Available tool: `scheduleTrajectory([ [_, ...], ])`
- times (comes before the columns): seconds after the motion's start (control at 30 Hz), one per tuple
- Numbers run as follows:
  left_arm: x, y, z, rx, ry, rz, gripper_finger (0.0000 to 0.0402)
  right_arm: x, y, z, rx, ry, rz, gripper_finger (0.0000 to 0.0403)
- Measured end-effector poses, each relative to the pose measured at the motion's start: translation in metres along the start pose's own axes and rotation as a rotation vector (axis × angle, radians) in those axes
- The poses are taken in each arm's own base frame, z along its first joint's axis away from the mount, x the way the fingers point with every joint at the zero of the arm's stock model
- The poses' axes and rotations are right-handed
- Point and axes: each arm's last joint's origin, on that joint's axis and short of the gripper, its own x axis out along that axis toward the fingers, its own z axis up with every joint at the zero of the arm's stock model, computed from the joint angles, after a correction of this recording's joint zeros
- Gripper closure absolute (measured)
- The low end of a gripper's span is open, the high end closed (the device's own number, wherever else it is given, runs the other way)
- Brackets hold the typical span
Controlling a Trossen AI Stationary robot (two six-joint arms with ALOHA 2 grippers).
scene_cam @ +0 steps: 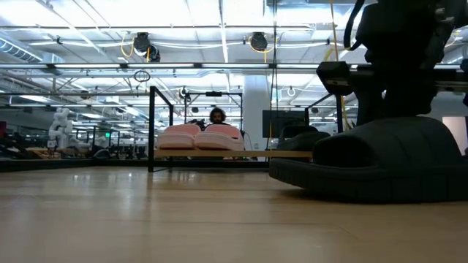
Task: Pick and place slides into the shelf
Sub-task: Put the black slipper on the shelf
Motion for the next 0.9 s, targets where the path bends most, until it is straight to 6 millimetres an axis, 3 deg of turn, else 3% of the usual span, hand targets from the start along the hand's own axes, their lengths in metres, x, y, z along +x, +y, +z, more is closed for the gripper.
scheduleTrajectory([
  [0.37,0.001,0.000,0.001,0.003,-0.001,0.004,0.0316,0.001,-0.002,0.002,0.090,-0.031,-0.005,0.0399],
  [0.5,0.001,0.000,0.001,0.013,-0.001,0.004,0.0316,-0.006,-0.007,0.003,0.151,-0.006,-0.093,0.0400],
  [0.7,0.001,0.002,0.001,0.026,-0.001,0.016,0.0316,-0.042,-0.028,0.018,0.323,0.033,-0.318,0.0402],
  [0.9,0.001,0.014,0.002,0.102,-0.006,0.117,0.0316,-0.088,-0.066,0.040,0.670,-0.036,-0.558,0.0402],
])
